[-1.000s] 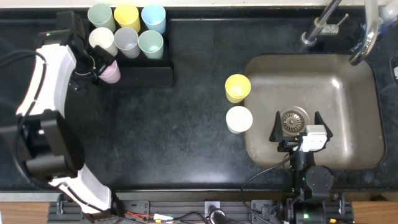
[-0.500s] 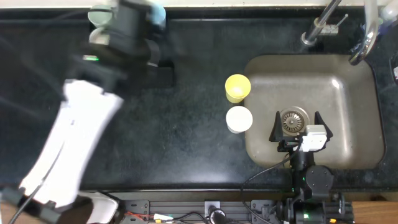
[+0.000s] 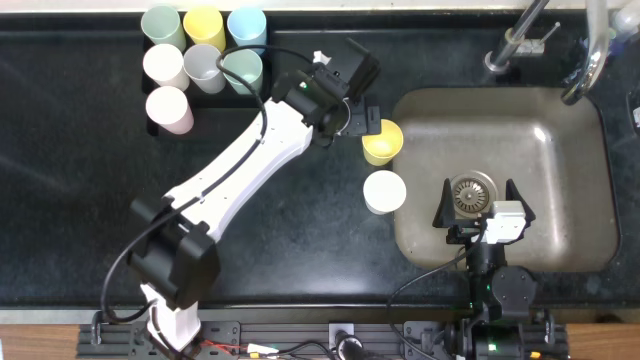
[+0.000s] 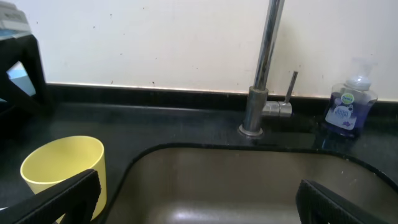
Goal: Store Cups
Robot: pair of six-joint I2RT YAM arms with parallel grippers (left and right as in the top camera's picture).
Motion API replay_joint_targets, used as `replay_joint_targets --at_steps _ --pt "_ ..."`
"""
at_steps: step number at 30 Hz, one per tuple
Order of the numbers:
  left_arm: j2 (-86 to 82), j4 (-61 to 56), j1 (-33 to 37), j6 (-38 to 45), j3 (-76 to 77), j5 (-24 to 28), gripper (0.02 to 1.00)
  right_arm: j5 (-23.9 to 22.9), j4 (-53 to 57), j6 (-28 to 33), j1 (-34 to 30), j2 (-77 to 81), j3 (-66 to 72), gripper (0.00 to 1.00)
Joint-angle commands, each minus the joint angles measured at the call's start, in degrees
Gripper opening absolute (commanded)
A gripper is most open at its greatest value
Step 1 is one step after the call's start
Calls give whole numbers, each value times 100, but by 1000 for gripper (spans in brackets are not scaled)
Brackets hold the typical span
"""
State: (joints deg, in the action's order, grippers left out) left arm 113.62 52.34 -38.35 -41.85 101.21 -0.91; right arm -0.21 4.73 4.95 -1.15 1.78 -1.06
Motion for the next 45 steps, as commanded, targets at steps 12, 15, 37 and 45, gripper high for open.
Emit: replay_joint_targets --at_steps 12,15,37,45 --pt "621 -76 9 -173 125 601 928 22 -26 20 -28 -33 76 998" --pt "621 -17 9 -197 125 599 919 22 -26 20 -28 -33 76 996" --pt "-74 1110 837 -573 1005 46 36 22 -26 20 -28 -33 76 996" --pt "-614 2791 2643 -791 1176 -542 36 22 -26 20 -28 -33 76 996"
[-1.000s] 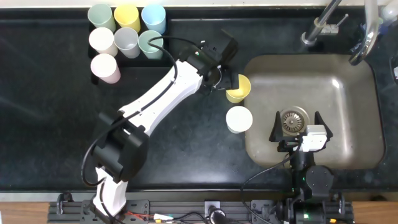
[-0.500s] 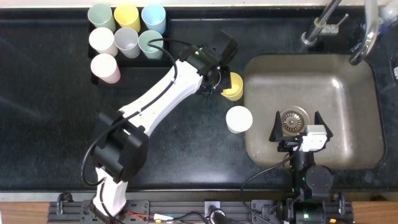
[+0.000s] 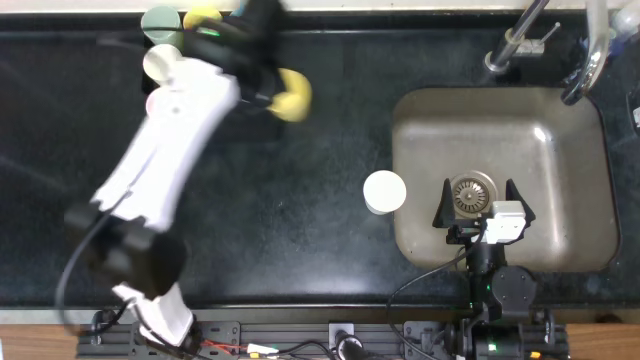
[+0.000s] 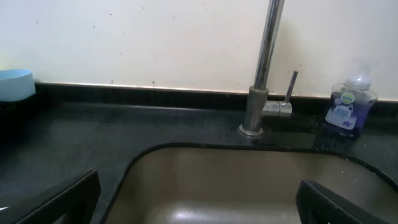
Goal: Store Cups
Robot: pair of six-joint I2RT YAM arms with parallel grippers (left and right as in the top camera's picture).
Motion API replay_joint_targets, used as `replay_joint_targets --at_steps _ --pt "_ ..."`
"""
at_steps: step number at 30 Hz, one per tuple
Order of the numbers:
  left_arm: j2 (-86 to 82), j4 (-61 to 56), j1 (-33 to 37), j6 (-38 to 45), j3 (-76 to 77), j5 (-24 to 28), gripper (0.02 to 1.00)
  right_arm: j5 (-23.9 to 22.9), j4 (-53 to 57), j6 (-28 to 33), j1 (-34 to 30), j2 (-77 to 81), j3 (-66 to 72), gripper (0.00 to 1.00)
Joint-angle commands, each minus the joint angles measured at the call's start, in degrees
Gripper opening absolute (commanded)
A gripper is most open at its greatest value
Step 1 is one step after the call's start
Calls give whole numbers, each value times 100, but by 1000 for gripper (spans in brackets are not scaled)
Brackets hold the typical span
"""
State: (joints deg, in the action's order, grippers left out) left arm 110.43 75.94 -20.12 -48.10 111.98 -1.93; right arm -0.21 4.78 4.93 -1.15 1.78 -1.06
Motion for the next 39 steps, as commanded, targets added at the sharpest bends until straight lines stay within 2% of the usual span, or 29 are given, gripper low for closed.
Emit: replay_joint_targets --at_steps 1,7,23,39 --pt "-295 437 984 -166 48 -439 36 22 -31 22 -28 -33 76 998" --pt "-295 238 1639 -166 -229 -417 36 22 -31 22 -28 -33 76 996" --pt "-295 -581 1685 -210 -1467 -229 36 22 -31 22 -28 -33 76 998" --pt "-240 -1287 1733 -643 -2094 -177 36 22 -31 22 -28 -33 76 998"
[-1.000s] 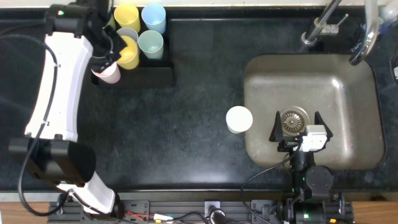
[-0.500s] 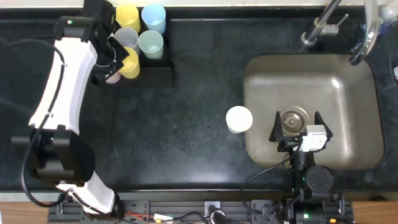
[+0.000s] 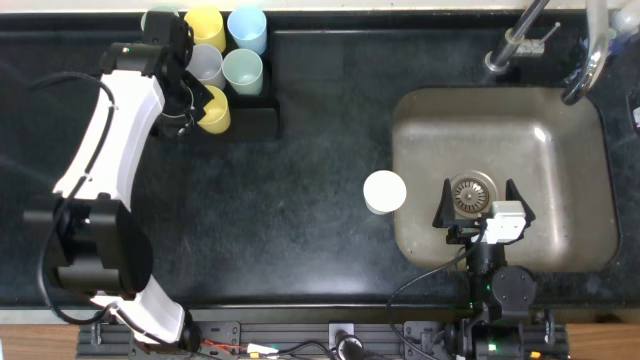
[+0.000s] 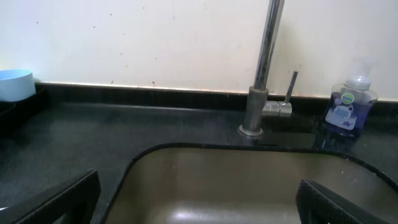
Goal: Store Cups
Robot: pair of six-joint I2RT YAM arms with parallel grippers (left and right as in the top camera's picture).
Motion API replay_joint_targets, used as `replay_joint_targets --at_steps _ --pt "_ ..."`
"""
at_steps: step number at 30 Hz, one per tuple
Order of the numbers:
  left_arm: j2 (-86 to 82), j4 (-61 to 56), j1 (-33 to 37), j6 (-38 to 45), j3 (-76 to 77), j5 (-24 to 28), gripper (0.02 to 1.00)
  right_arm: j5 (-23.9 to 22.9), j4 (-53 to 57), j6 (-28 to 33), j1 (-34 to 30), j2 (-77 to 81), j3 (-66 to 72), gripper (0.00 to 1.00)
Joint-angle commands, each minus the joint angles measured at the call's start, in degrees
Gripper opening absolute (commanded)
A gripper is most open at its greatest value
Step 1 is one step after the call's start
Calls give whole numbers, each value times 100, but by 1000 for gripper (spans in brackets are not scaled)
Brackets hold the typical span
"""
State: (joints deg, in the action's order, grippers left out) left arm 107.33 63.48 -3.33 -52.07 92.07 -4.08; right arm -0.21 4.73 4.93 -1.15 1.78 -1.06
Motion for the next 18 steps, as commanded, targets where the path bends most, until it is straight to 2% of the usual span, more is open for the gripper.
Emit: replay_joint_targets --at_steps 1,12,13,14,15,16,17,18 --pt "90 -42 55 -245 -103 37 36 22 -26 22 -28 -33 76 998" --pt "313 -44 55 -243 -103 74 36 22 -26 22 -28 -33 76 998" --pt "313 -44 61 -243 -103 52 121 22 -26 22 -28 -33 76 998" --pt "313 -44 61 -243 -103 50 347 22 -26 22 -28 -33 76 998" --pt "313 -44 61 -243 -103 50 691 22 -26 22 -28 -33 76 998" --pt "313 -44 61 -243 -103 52 943 22 -26 22 -28 -33 76 998" --pt "310 -44 61 -243 -101 55 991 22 -26 22 -28 -33 76 998" --pt "304 -46 61 -243 -98 57 1000 22 -26 22 -28 -33 76 998"
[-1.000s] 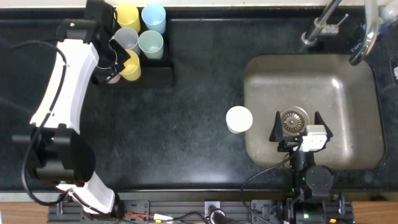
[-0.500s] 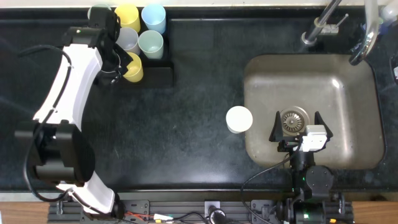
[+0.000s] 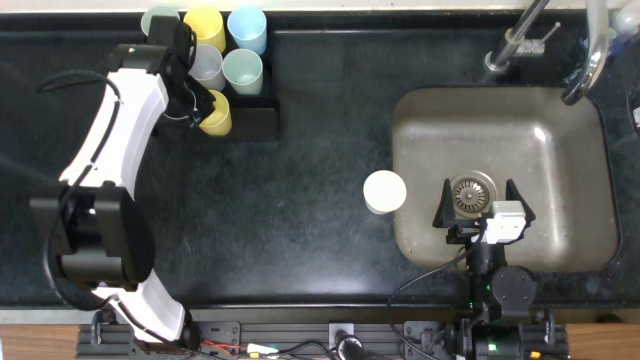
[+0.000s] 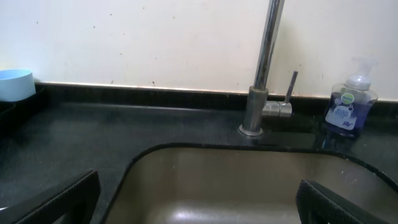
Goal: Store Cups
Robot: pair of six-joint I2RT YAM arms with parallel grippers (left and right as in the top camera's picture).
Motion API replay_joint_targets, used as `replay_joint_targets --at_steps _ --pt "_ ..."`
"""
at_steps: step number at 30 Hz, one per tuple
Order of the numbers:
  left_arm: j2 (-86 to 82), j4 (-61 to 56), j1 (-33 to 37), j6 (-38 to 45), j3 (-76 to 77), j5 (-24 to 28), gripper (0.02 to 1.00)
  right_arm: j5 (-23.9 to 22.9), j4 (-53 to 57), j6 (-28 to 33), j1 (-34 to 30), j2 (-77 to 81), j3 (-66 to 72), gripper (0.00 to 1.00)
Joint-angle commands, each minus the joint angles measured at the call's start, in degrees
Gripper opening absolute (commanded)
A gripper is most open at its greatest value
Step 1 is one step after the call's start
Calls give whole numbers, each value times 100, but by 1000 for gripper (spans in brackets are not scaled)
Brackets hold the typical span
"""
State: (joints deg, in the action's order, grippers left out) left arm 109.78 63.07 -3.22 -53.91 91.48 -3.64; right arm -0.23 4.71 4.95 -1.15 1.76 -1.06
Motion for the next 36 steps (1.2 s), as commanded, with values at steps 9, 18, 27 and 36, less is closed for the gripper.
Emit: replay_joint_targets --at_steps 9,18,27,36 --pt "-953 -168 -236 507 133 57 1000 24 -24 20 -28 -31 76 998" --pt "-3978 103 -962 2695 -503 -269 1000 24 -24 20 -28 -31 76 998" --pt "-8703 -2520 -841 4404 -5845 -758 1000 24 -24 20 -28 -31 76 998" --pt "-10771 -6067 -841 5532 -9108 -857 1000 24 -24 20 -28 -31 76 996"
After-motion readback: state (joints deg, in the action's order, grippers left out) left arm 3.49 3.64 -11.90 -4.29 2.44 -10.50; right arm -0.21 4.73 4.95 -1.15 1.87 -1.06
